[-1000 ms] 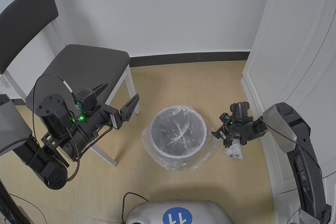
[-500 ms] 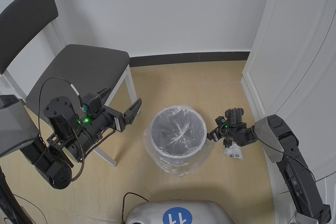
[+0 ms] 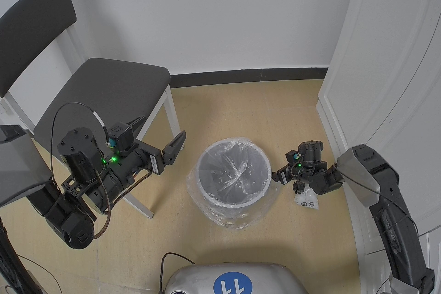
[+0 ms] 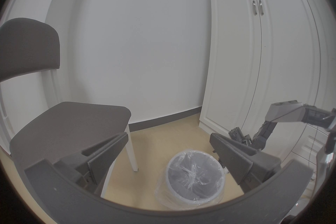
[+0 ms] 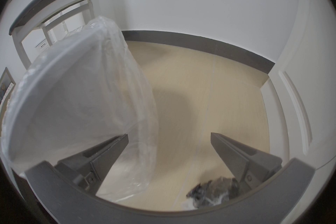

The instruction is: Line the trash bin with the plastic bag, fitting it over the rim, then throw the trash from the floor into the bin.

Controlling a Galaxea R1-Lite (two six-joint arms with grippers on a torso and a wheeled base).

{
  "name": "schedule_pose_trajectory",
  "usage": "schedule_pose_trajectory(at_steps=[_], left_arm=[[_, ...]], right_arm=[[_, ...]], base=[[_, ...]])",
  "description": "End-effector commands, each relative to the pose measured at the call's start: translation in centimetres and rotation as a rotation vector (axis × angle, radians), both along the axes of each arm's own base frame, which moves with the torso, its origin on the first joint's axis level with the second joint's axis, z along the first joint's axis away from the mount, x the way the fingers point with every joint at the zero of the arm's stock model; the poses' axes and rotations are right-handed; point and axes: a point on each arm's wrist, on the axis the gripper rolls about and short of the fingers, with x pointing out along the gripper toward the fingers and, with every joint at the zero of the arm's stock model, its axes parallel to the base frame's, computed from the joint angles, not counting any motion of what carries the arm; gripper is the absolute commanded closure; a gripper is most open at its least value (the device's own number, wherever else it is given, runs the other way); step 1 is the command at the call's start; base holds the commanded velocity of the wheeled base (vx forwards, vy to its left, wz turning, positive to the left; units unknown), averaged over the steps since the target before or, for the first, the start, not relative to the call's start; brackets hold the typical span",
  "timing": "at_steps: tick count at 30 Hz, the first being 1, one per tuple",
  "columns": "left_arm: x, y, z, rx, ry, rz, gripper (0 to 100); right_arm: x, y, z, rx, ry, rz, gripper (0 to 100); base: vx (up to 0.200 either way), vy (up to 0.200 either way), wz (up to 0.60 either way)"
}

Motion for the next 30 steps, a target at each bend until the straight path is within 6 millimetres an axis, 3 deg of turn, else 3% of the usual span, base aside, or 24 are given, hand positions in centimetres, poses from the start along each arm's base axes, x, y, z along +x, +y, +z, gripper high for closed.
schedule_pose_trajectory(at_steps=[1,6,7,9,15,21,26,30], left_arm=[[-1.5,0.6,1.4,-0.008,-0.034,0.002,0],[-3.1,1.3,2.9,0.004,-0.084,0.006,0],[-3.1,1.3,2.9,0.004,-0.084,0.006,0],[-4.9,2.2,4.4,-0.021,-0.127,-0.001,0],[-7.1,3.2,6.2,-0.051,-0.190,0.001,0],[-6.1,4.3,6.8,-0.066,-0.213,0.059,0],[-5.5,4.8,6.2,-0.116,-0.163,0.087,0],[-4.5,5.9,7.9,-0.142,-0.228,0.139,0]], right_arm=[[-6.9,-1.7,9.7,0.005,-0.008,-0.012,0],[-11.6,-3.0,12.9,0.019,-0.078,-0.030,0],[-11.6,-3.0,12.9,0.019,-0.078,-0.030,0],[-13.7,-3.7,14.6,0.005,-0.104,-0.079,0],[-15.7,-4.3,16.5,0.054,-0.106,-0.229,0],[-13.8,-5.7,14.9,0.112,-0.025,-0.423,0],[-9.9,-7.3,15.0,0.189,0.074,-0.535,0],[-6.9,-8.4,15.0,0.221,0.143,-0.603,0]], base=[[0.000,0.000,0.00],[0.000,0.000,0.00],[0.000,0.000,0.00],[0.000,0.000,0.00],[0.000,0.000,0.00],[0.000,0.000,0.00],[0.000,0.000,0.00],[0.000,0.000,0.00]])
